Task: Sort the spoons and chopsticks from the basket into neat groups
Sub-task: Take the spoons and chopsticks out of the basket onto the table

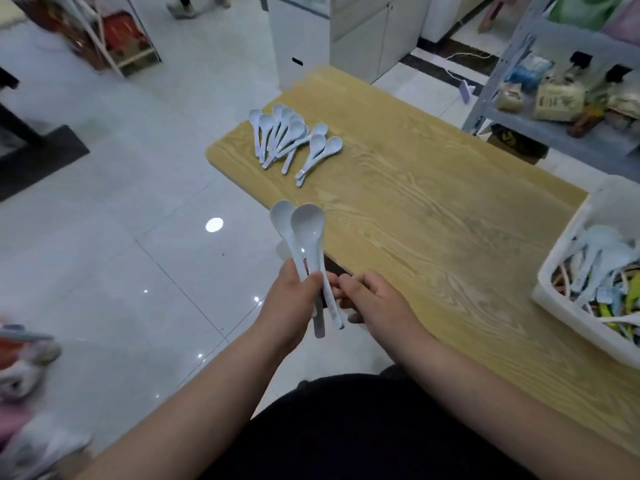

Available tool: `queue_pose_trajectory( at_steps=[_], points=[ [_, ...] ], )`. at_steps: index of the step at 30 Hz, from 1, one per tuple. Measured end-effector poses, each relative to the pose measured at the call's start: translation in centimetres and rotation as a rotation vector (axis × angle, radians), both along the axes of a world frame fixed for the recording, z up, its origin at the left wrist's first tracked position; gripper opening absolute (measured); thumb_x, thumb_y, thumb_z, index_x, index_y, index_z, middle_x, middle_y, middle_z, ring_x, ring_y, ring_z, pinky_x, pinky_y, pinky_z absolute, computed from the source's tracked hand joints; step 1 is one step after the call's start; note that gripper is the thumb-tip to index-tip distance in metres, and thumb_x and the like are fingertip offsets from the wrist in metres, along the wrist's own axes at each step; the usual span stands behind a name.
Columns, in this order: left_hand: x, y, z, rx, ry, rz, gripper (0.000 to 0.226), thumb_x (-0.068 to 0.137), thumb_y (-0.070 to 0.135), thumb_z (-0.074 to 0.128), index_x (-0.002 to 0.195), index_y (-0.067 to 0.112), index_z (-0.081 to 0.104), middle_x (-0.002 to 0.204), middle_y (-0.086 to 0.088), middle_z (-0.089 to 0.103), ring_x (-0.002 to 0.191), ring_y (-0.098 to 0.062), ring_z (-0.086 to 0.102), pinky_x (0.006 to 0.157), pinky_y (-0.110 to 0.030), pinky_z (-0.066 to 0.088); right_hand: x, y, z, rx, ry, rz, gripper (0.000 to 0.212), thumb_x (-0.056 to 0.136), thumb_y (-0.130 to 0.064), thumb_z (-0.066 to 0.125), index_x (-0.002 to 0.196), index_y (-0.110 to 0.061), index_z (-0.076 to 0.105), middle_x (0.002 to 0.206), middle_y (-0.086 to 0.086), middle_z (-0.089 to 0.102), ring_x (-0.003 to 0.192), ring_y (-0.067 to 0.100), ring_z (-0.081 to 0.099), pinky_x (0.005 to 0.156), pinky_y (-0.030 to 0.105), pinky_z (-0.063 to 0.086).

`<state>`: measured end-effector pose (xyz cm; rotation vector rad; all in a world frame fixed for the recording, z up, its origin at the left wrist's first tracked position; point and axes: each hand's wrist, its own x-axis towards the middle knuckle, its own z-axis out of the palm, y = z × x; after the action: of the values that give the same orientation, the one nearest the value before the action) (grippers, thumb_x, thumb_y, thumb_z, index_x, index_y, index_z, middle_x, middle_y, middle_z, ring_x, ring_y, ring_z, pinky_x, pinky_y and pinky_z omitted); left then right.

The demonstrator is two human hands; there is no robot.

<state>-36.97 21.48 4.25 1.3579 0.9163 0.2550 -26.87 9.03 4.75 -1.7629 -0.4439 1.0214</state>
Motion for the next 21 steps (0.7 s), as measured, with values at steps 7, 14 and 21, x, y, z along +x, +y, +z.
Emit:
queue_pose_trajectory(
  at_steps=[7,14,21],
  points=[
    [2.5,2.6,-0.5,-0.015,0.01,-0.206,0.024,0.092,0.037,0.051,0.113,0.029,0.055,0.091,0.004,0.076,0.083,-0.013,0.075,0.064,-0.019,0.056,3.4,6.3,-1.0,0.141,0.441,-0.132,0.051,0.079,-0.031,0.07,0.122,-0.005,0.06,0.063,0.002,0.06,0.05,0.016,0.047,0.051,0.03,0.046],
    [8.2,8.0,-0.8,0.007,0.155,-0.291,0.021,0.095,0.039,0.048,0.115,0.031,0.049,0.093,0.006,0.075,0.084,-0.014,0.075,0.07,-0.037,0.059,9.6,11.5,-3.7,0.191,0.578,-0.144,0.015,0.079,-0.017,0.071,0.09,-0.008,0.071,0.063,0.009,0.055,0.047,0.019,0.05,0.045,0.031,0.04],
    [13.6,14.6,-3.3,-0.029,0.281,-0.251,0.018,0.099,0.041,0.047,0.112,0.033,0.056,0.1,0.008,0.075,0.092,-0.012,0.074,0.077,-0.033,0.056,15.5,17.9,-6.1,0.113,0.527,-0.164,0.021,0.089,-0.006,0.07,0.11,-0.009,0.065,0.093,0.008,0.077,0.084,0.026,0.075,0.073,0.041,0.059]
  ],
)
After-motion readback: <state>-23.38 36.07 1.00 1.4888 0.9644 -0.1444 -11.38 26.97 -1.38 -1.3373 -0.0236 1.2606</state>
